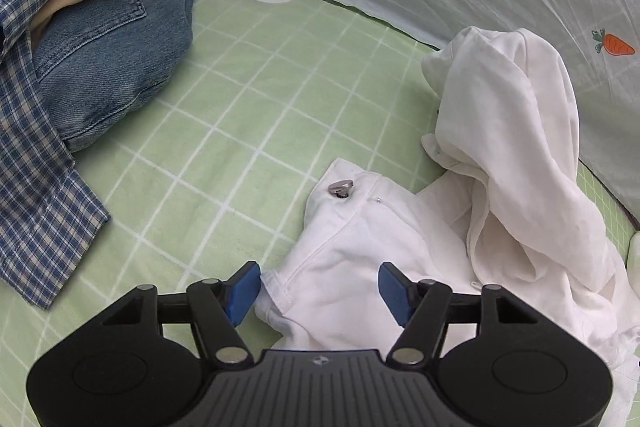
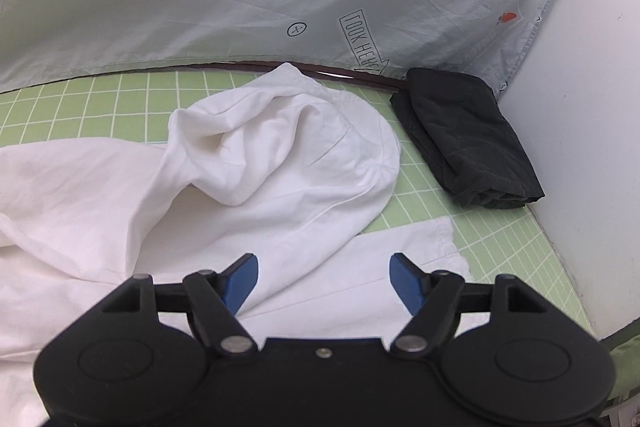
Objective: Fold clothes
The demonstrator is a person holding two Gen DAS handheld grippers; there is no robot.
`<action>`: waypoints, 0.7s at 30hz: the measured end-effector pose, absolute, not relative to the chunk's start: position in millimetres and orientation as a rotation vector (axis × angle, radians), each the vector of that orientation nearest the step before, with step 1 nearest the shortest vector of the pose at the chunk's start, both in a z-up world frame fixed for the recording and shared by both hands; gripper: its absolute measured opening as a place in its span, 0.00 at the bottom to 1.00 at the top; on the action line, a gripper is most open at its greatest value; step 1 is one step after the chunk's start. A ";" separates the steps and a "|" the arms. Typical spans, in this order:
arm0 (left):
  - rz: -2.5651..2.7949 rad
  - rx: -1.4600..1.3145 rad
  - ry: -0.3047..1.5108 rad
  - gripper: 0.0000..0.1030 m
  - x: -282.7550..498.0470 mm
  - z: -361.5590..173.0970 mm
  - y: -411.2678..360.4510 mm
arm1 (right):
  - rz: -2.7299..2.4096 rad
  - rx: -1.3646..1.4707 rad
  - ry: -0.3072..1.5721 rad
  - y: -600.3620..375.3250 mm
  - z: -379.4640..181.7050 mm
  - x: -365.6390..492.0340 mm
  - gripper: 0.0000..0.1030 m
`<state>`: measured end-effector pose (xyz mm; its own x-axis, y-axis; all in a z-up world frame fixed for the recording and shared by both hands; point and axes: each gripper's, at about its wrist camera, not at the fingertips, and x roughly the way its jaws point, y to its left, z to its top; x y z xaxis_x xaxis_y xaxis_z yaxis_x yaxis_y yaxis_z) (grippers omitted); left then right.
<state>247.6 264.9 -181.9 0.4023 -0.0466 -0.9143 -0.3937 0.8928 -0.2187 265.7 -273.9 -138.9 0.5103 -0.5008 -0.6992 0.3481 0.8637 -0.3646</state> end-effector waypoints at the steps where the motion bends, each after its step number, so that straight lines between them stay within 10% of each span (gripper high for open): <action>1: 0.244 -0.409 1.143 0.19 245.6 -180.3 262.8 | -0.507 -0.179 0.893 -270.8 -134.8 261.9 0.71; 21: 0.477 0.118 0.882 0.14 88.6 -100.1 248.4 | -0.354 -0.033 0.893 -253.0 -136.9 114.3 0.76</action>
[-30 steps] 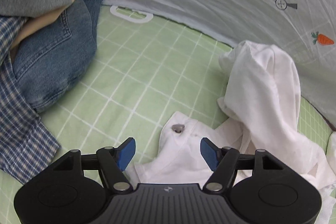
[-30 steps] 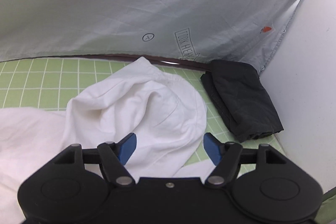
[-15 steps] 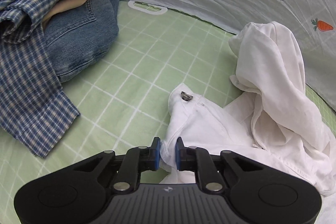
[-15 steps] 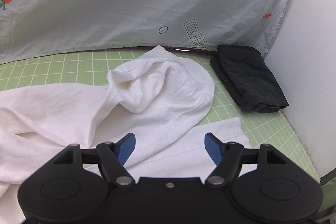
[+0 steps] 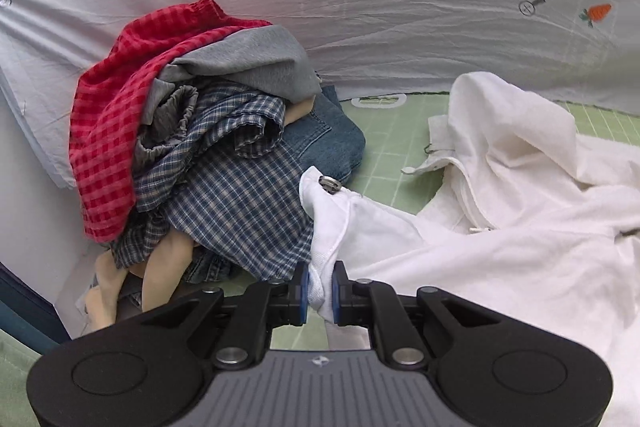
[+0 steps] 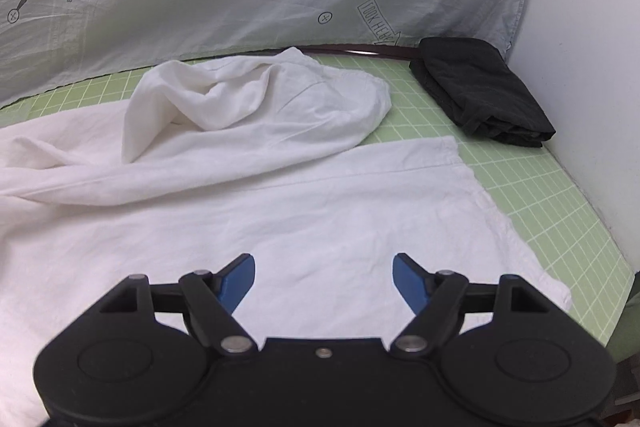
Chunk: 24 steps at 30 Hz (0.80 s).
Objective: Fold clothes
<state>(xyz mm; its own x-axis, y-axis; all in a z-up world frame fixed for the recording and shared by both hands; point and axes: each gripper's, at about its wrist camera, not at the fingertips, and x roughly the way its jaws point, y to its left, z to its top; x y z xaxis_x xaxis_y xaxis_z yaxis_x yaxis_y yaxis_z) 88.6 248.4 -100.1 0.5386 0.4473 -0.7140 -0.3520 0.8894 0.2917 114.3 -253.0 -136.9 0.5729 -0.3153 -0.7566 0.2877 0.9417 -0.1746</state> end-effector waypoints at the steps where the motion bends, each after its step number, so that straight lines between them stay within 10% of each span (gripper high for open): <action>1: 0.460 0.105 0.894 0.14 83.7 -103.0 244.6 | -0.341 -0.029 0.912 -256.2 -143.4 104.2 0.76; 9: 0.417 -0.109 0.934 0.35 61.6 -108.9 209.9 | -0.333 0.044 0.950 -322.6 -163.1 68.8 0.83; 24: 0.368 -0.147 0.992 0.42 20.5 -102.3 73.0 | -0.256 -0.005 0.866 -507.3 -198.9 123.1 0.93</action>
<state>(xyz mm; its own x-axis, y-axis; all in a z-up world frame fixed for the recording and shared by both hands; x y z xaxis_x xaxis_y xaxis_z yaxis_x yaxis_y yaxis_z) 20.5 73.0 -102.3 0.4917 0.2357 -0.8383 -0.3682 0.9287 0.0452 123.1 -507.3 -198.9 0.6191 -0.2246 -0.7525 0.2204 0.9694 -0.1081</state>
